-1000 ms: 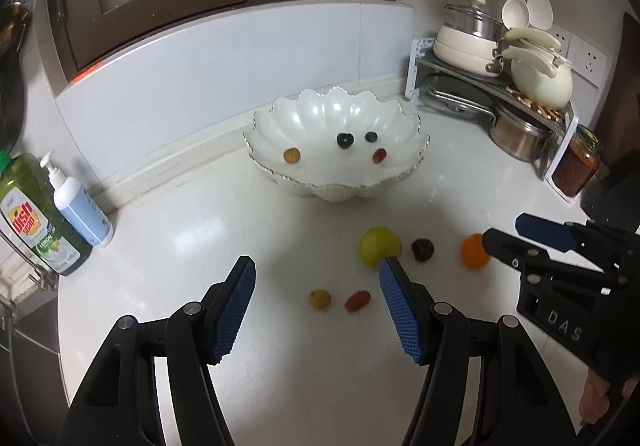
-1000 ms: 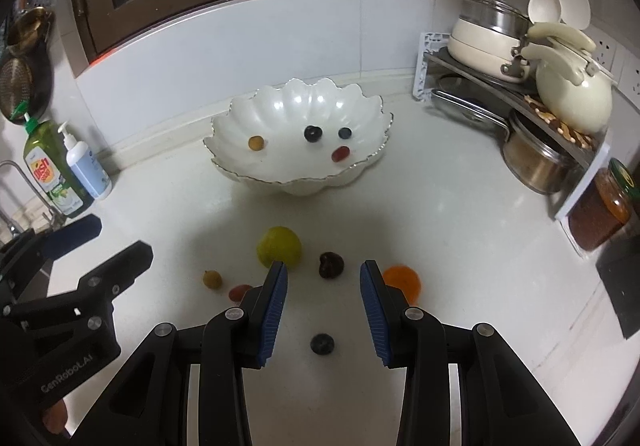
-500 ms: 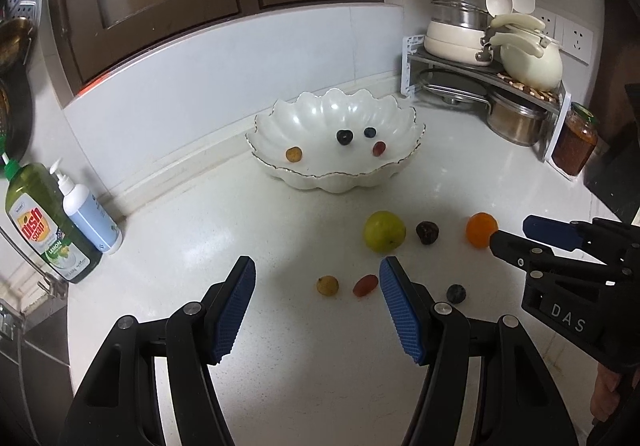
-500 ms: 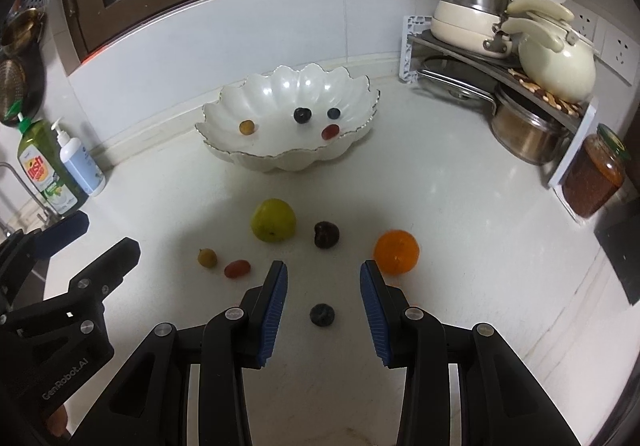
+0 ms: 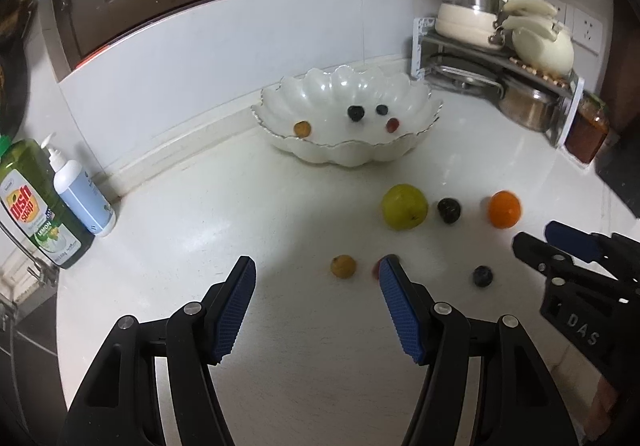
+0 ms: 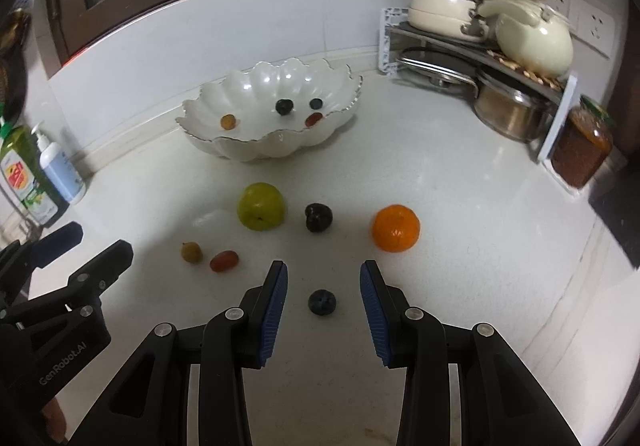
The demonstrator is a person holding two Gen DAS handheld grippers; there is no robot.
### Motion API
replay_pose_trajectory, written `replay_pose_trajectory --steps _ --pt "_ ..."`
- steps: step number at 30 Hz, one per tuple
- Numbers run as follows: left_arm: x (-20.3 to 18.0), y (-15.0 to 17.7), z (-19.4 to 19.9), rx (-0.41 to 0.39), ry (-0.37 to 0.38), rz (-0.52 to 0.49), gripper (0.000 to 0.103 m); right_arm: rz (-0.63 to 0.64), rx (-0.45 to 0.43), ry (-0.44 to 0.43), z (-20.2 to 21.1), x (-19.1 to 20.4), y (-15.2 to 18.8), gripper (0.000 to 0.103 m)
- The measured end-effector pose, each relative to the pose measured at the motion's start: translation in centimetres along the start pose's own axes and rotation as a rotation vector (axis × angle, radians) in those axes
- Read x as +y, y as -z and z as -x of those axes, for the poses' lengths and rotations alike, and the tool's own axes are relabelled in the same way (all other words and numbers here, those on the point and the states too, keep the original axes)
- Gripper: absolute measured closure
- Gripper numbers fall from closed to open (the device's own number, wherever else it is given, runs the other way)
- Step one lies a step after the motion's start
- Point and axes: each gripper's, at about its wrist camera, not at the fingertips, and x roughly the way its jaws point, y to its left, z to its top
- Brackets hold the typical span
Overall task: Organize fruits
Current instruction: 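Move the left tool toward a small tan fruit while the right tool approaches a dark plum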
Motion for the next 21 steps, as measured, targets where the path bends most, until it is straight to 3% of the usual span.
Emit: replay_pose_trajectory --steps 21 --pt "0.7 0.5 -6.2 0.07 0.085 0.011 0.044 -0.082 0.098 0.064 -4.8 0.7 2.3 0.064"
